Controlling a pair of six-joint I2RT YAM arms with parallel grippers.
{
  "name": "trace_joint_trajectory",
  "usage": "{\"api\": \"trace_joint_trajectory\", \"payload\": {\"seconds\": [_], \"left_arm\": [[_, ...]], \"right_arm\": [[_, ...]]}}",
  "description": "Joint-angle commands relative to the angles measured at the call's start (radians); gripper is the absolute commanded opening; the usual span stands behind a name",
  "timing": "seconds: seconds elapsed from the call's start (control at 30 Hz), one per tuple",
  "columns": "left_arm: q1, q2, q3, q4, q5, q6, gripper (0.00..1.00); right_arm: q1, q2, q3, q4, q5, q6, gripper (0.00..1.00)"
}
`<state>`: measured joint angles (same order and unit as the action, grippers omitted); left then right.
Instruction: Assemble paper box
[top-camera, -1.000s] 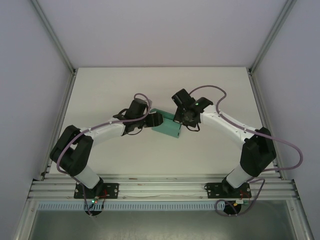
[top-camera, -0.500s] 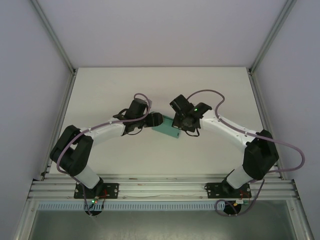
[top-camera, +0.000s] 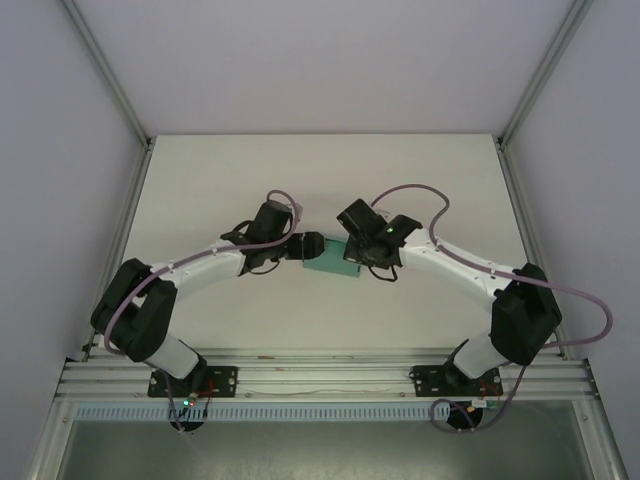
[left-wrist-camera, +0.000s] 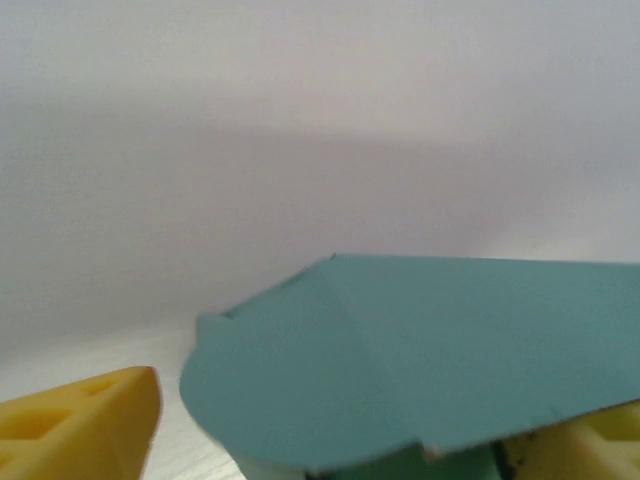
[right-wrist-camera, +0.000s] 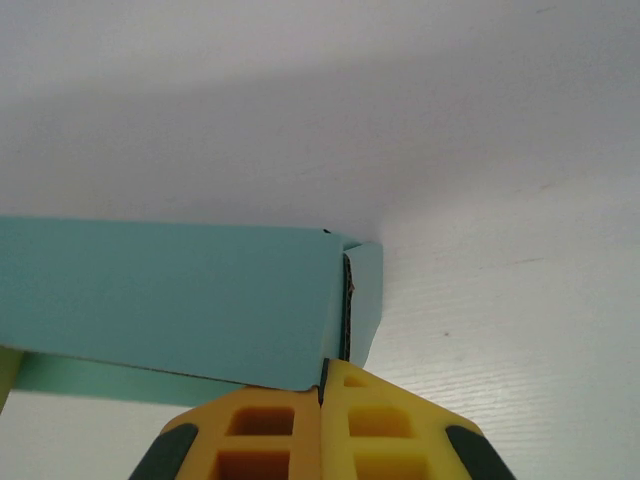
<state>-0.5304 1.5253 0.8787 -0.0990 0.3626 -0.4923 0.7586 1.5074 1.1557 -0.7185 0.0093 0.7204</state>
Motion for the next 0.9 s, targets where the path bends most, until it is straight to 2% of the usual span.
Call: {"api": "trace_joint_trajectory", "payload": {"seconds": [0.0, 0.1, 0.23, 0.33, 0.43, 0.53, 0.63, 0.7, 0.87], "left_arm": [[-0.017, -0.034, -0.009, -0.17, 0.035, 0.077, 0.93], [-0.017, -0.078, -0.008, -0.216, 0.024, 0.104, 0.98], [-0.016, -0.123, 0.0, -0.274, -0.002, 0.133, 1.0], [-0.017, -0.157, 0.002, -0.314, -0.063, 0.143, 1.0], [-0.015, -0.191, 0.004, -0.277, -0.16, 0.139, 0.97], [0.0, -0.18, 0.036, -0.224, -0.136, 0.184, 0.9], [0.042, -0.148, 0.065, -0.224, -0.094, 0.289, 0.85], [0.081, -0.127, 0.096, -0.262, -0.026, 0.395, 0.78], [0.09, -0.15, 0.083, -0.272, -0.06, 0.641, 0.77]], "right_arm": [[-0.003, 0.043, -0.006, -0.071, 0.059, -0.027, 0.0], [-0.003, 0.053, 0.005, -0.082, 0.058, -0.039, 0.0], [-0.002, 0.051, 0.003, -0.079, 0.043, -0.054, 0.0], [-0.001, 0.042, -0.001, -0.079, 0.041, -0.068, 0.0], [0.009, 0.035, -0.006, -0.072, 0.037, -0.112, 0.0], [0.01, 0.045, -0.006, -0.074, 0.031, -0.126, 0.0], [0.012, 0.051, -0.005, -0.068, 0.013, -0.158, 0.0], [0.012, 0.054, -0.001, -0.077, 0.012, -0.175, 0.0], [0.012, 0.066, 0.006, -0.079, -0.033, -0.248, 0.0]]}}
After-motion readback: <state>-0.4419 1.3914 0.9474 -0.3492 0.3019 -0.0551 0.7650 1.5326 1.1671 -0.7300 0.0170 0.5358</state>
